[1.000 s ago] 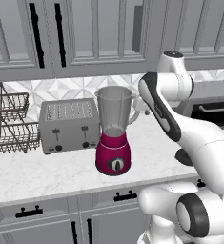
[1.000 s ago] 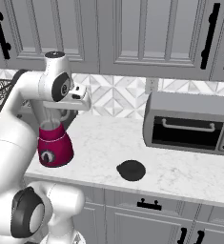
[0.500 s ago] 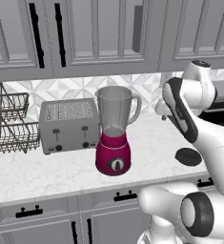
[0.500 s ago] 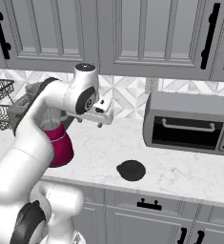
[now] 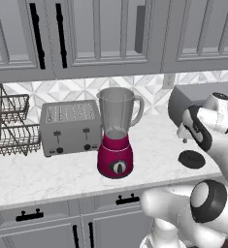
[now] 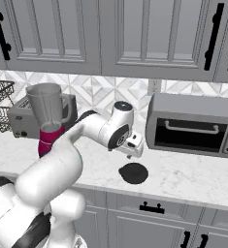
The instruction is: Close the lid blender by securely placing the lid on top.
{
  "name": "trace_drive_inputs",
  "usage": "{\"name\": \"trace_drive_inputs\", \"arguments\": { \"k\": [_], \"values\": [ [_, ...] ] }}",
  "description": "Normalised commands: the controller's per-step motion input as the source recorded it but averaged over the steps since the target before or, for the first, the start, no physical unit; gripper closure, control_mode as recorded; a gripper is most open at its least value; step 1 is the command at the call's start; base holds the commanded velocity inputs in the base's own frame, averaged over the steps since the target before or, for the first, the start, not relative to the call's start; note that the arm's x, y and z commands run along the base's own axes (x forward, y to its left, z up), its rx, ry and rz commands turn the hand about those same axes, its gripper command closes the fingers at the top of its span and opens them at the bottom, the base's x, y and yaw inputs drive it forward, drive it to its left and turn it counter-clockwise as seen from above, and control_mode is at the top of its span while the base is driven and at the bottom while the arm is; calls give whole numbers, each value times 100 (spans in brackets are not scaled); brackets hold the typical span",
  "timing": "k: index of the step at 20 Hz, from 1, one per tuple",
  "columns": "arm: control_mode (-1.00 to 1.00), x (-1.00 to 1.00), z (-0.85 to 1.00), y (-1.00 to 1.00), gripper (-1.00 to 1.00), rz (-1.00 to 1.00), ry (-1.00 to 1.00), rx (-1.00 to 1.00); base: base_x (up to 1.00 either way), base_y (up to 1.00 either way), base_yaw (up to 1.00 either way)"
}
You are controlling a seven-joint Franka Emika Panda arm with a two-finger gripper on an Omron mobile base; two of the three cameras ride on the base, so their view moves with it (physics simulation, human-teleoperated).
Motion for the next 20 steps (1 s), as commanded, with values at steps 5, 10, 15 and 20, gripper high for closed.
{"name": "trace_drive_inputs", "arguments": {
  "k": [5,10,15,20],
  "values": [
    [-100,47,-80,-63,-100,0,20,0,0,0,0],
    [-100,22,-65,-16,-100,4,5,0,0,0,0],
    [-100,24,-44,-11,-100,7,0,0,0,0,0],
    [-100,23,-44,0,-100,3,0,-1,0,0,0]
  ]
}}
